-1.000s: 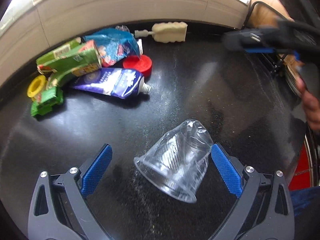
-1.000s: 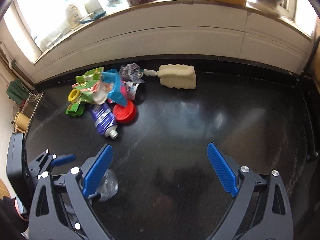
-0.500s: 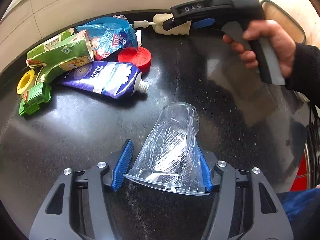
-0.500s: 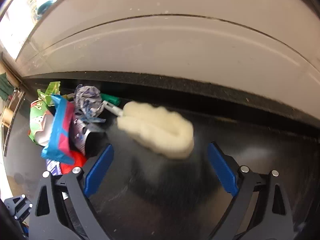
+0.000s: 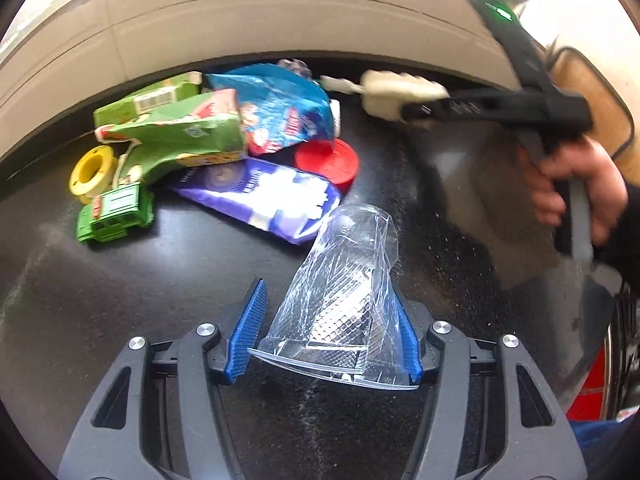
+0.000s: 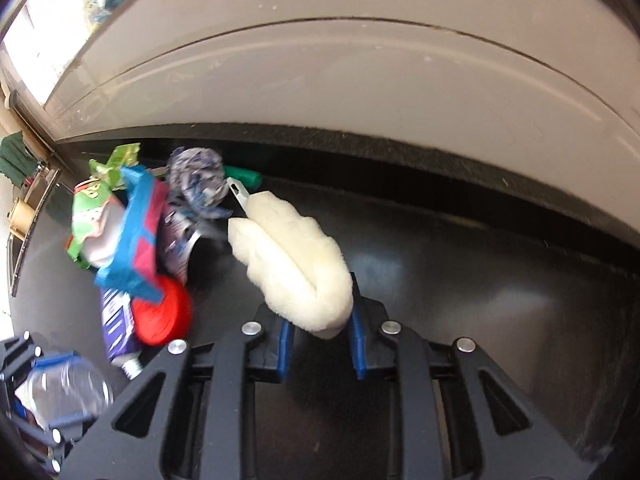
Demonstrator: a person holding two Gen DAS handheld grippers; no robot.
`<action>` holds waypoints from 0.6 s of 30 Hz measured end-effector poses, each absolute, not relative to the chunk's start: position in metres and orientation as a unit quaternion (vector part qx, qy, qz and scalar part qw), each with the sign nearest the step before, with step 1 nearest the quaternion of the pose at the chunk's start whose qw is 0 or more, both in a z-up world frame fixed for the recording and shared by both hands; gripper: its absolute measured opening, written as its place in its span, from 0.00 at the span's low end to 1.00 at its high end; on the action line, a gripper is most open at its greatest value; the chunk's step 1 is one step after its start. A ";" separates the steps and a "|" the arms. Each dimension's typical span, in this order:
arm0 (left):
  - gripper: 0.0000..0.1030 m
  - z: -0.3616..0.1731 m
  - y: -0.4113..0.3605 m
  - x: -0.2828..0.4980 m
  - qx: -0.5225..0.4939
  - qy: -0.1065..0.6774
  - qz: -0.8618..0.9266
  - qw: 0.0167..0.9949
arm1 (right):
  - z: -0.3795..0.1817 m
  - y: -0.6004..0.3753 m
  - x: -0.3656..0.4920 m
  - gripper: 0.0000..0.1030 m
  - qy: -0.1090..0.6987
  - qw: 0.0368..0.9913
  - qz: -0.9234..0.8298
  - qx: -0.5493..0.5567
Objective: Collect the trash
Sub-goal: 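Grasp the clear plastic cup with left tool while right tool grasps the white foam brush, then carry cup and foam brush over the bin and open both tools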
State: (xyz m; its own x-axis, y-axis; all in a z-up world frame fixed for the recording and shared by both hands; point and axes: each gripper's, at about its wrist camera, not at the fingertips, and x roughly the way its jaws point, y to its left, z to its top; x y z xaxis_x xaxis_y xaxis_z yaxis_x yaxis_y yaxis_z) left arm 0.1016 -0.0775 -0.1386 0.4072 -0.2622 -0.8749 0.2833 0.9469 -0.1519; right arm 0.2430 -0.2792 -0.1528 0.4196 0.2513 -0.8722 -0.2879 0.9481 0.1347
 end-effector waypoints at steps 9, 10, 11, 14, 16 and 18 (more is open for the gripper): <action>0.56 -0.106 -0.058 0.068 -0.011 0.498 -0.127 0.858 | -0.104 -0.288 0.142 0.22 0.497 0.856 0.139 0.019; 0.56 -0.103 -0.058 0.061 -0.014 0.493 -0.124 0.861 | -0.099 -0.287 0.127 0.22 0.495 0.857 0.141 0.025; 0.56 -0.101 -0.058 0.056 -0.017 0.492 -0.123 0.862 | -0.097 -0.285 0.119 0.22 0.495 0.857 0.142 0.027; 0.56 -0.096 -0.056 0.041 -0.019 0.491 -0.120 0.863 | -0.088 -0.272 0.079 0.22 0.493 0.857 0.146 0.030; 0.56 -0.095 -0.053 0.030 -0.016 0.490 -0.120 0.863 | -0.085 -0.265 0.060 0.22 0.493 0.857 0.148 0.034; 0.56 -0.095 -0.052 0.023 -0.012 0.489 -0.120 0.864 | -0.083 -0.261 0.043 0.22 0.493 0.856 0.153 0.035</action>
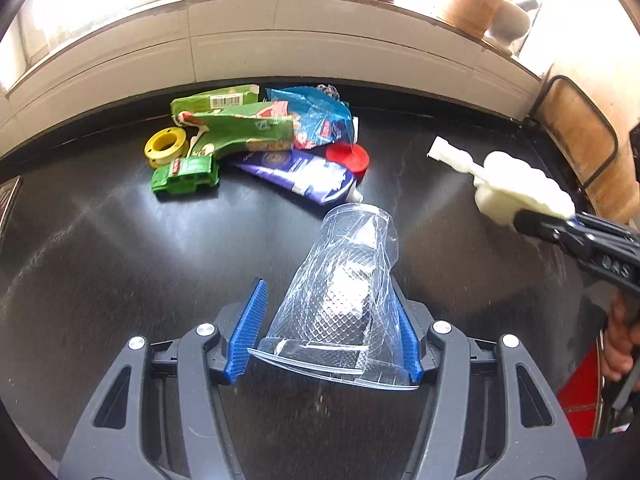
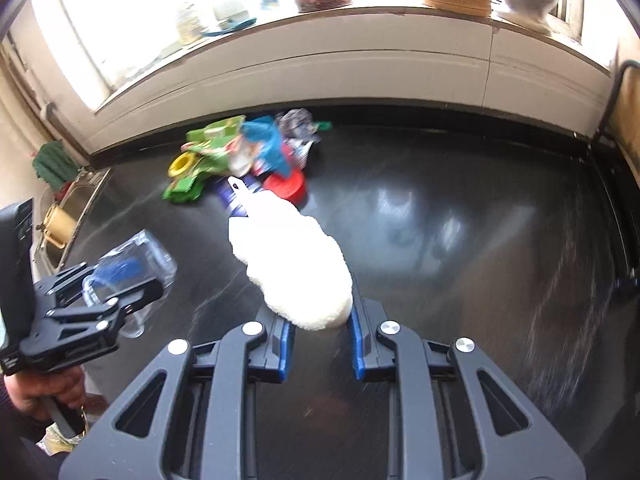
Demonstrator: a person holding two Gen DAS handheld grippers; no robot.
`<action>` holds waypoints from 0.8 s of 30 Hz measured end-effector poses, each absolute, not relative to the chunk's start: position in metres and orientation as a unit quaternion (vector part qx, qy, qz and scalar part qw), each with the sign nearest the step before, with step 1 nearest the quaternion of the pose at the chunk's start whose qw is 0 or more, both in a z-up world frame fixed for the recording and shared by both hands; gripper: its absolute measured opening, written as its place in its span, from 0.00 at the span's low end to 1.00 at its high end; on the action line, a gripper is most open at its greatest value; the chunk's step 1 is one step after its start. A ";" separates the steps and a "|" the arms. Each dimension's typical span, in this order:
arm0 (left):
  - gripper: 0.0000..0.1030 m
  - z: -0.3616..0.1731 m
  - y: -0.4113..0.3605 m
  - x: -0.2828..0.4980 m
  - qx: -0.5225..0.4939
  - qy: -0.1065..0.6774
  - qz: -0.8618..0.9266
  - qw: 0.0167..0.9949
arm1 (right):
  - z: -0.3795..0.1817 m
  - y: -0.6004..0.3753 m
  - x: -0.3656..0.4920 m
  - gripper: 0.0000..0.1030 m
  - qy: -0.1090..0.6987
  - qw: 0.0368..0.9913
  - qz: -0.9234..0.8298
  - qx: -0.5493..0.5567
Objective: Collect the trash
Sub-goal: 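Carry cup and foam brush over the bin and open both tools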
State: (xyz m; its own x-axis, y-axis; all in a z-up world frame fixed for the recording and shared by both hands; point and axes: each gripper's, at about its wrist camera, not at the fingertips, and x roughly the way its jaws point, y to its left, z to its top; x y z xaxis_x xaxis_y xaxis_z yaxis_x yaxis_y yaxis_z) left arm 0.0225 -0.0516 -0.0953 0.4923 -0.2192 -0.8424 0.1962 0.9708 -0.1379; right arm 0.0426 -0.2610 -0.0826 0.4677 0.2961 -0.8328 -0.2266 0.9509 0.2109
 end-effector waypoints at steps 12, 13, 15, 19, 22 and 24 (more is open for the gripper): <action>0.56 -0.082 -0.021 -0.011 -0.007 0.472 -0.097 0.876 | -0.070 -0.231 0.004 0.22 0.485 0.855 0.180 0.029; 0.56 -0.079 -0.015 -0.015 -0.008 0.469 -0.090 0.879 | -0.068 -0.223 0.004 0.22 0.483 0.855 0.188 0.025; 0.56 -0.075 -0.003 -0.022 -0.012 0.462 -0.076 0.884 | -0.065 -0.207 0.005 0.22 0.481 0.852 0.207 0.019; 0.56 -0.064 0.033 -0.045 -0.030 0.449 -0.032 0.892 | -0.059 -0.163 0.007 0.22 0.480 0.838 0.259 0.003; 0.56 -0.059 0.065 -0.069 -0.048 0.441 0.011 0.896 | -0.056 -0.126 0.005 0.22 0.483 0.822 0.301 -0.007; 0.56 -0.057 0.084 -0.086 -0.055 0.436 0.040 0.897 | -0.053 -0.093 0.001 0.22 0.482 0.809 0.336 -0.022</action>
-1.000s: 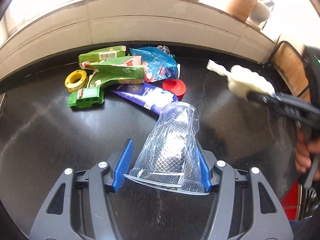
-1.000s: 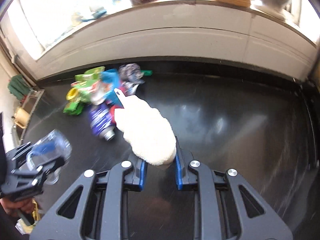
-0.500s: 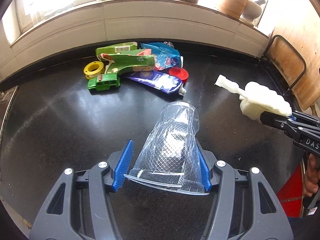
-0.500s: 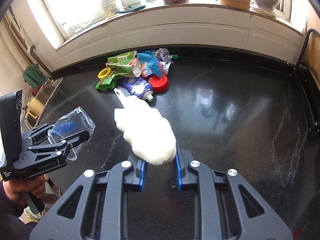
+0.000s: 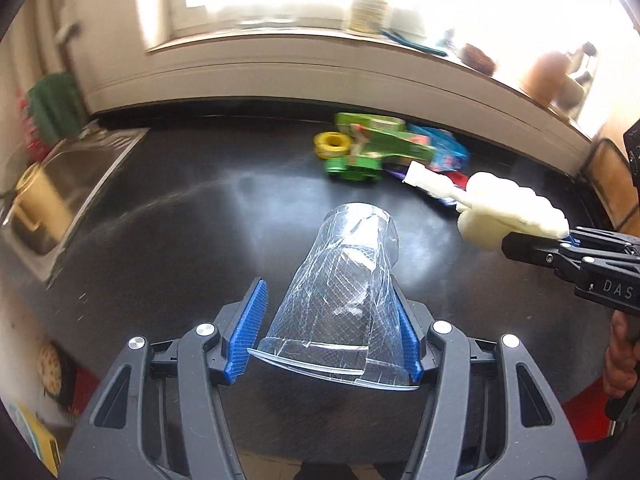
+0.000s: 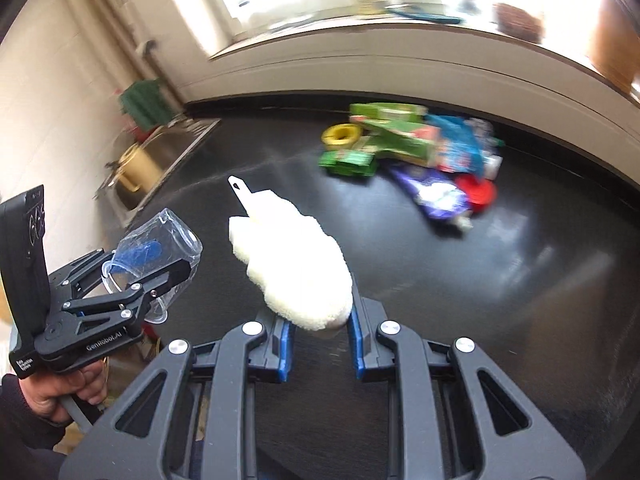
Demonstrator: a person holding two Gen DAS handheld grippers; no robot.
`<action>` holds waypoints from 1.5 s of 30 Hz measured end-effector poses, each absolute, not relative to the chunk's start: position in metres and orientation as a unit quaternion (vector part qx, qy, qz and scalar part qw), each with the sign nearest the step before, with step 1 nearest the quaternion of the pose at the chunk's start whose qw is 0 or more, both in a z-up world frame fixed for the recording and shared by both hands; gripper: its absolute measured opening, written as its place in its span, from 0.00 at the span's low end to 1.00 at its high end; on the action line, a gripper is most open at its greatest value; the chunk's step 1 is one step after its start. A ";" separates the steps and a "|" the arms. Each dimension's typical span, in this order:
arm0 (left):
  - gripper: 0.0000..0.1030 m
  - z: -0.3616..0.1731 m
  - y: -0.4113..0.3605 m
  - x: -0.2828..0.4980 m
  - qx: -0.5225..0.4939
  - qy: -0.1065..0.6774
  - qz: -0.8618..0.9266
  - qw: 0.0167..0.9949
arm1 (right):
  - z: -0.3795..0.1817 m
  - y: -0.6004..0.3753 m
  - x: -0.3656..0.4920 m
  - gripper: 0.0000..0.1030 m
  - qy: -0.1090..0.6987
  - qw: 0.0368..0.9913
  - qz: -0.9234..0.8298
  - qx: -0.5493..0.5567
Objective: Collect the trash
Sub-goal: 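Carry cup and foam brush over the bin and open both tools, then move both open tools back to the trash pile on the counter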
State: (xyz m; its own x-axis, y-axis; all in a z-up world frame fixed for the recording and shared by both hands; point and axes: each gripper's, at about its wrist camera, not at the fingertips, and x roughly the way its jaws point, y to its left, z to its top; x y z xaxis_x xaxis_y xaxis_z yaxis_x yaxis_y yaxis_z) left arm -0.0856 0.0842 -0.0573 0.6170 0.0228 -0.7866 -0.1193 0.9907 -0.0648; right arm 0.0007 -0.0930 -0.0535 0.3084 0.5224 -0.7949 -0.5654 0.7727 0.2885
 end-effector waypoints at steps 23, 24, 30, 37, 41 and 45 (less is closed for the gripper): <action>0.56 -0.170 0.305 -0.325 -0.264 0.455 0.313 0.791 | -0.148 0.250 -0.175 0.22 0.570 0.604 0.519 -0.204; 0.56 -0.179 0.309 -0.324 -0.271 0.457 0.313 0.788 | -0.154 0.258 -0.177 0.22 0.570 0.603 0.516 -0.211; 0.56 -0.236 0.337 -0.334 -0.305 0.469 0.315 0.766 | -0.187 0.306 -0.211 0.23 0.544 0.598 0.517 -0.280; 0.56 -0.276 0.356 -0.343 -0.355 0.474 0.316 0.742 | -0.219 0.330 -0.218 0.23 0.552 0.581 0.507 -0.318; 0.57 -0.285 0.362 -0.345 -0.362 0.478 0.311 0.737 | -0.224 0.341 -0.220 0.25 0.548 0.577 0.509 -0.327; 0.68 -0.288 0.363 -0.345 -0.362 0.484 0.306 0.736 | -0.217 0.339 -0.218 0.49 0.533 0.582 0.515 -0.335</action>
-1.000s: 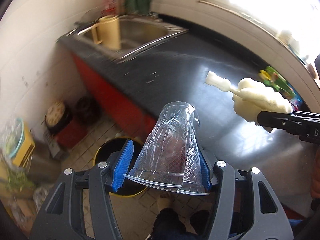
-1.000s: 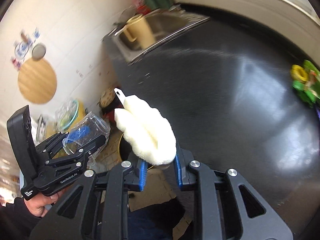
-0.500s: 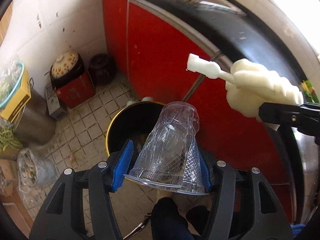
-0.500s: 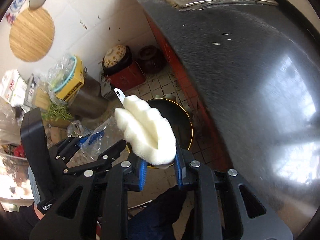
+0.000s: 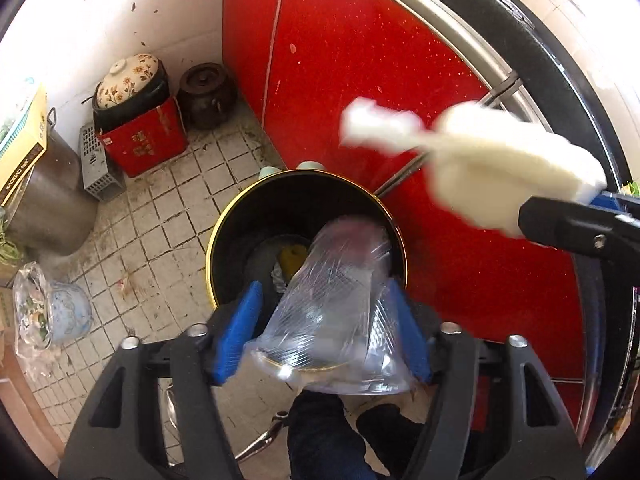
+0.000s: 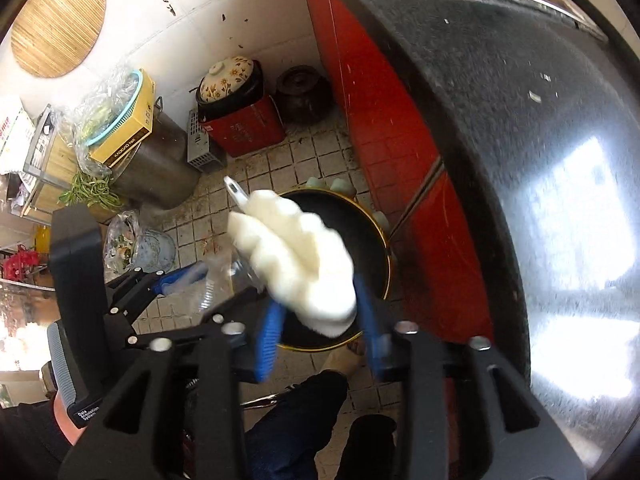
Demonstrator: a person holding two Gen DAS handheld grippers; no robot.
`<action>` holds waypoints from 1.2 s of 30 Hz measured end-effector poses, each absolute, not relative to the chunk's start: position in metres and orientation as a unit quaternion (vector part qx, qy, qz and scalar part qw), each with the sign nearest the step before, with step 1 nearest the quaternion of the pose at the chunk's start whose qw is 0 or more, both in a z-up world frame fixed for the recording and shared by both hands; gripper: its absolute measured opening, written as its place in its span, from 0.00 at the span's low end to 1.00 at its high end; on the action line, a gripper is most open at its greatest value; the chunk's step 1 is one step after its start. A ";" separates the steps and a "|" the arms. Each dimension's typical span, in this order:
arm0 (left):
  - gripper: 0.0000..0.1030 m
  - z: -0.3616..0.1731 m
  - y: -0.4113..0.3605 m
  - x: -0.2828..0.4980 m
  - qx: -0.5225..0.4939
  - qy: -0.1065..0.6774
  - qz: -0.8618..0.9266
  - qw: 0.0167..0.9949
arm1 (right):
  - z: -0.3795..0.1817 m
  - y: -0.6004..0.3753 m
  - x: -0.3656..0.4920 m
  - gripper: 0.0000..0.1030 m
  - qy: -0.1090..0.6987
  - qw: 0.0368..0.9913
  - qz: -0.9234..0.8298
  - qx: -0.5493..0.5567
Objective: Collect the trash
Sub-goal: 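Move both open tools back to the trash pile on the counter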
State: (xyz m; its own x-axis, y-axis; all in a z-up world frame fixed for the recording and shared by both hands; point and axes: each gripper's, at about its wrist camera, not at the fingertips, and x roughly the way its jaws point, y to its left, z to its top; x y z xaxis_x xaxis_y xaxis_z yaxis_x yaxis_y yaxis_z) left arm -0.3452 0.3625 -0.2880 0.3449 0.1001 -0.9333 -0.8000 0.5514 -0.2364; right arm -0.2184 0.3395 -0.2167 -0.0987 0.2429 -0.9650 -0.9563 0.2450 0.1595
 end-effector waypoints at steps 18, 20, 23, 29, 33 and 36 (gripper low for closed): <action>0.93 -0.187 0.305 -0.316 -0.252 0.471 0.290 0.794 | -0.090 0.222 -0.149 0.81 0.466 0.676 0.516 -0.245; 0.93 -0.163 0.286 -0.294 -0.226 0.462 0.263 0.816 | -0.066 0.183 -0.123 0.83 0.459 0.709 0.490 -0.214; 0.93 -0.134 0.252 -0.253 -0.195 0.453 0.200 0.847 | -0.042 0.126 -0.087 0.83 0.452 0.755 0.440 -0.178; 0.93 -0.088 0.164 -0.150 -0.111 0.437 0.058 0.891 | -0.011 0.002 -0.028 0.83 0.445 0.829 0.325 -0.101; 0.93 -0.071 0.107 -0.098 -0.083 0.438 0.001 0.895 | -0.004 -0.082 -0.003 0.83 0.443 0.859 0.252 -0.056; 0.93 -0.067 0.074 -0.069 -0.068 0.445 -0.024 0.892 | -0.003 -0.137 0.006 0.83 0.444 0.870 0.214 -0.027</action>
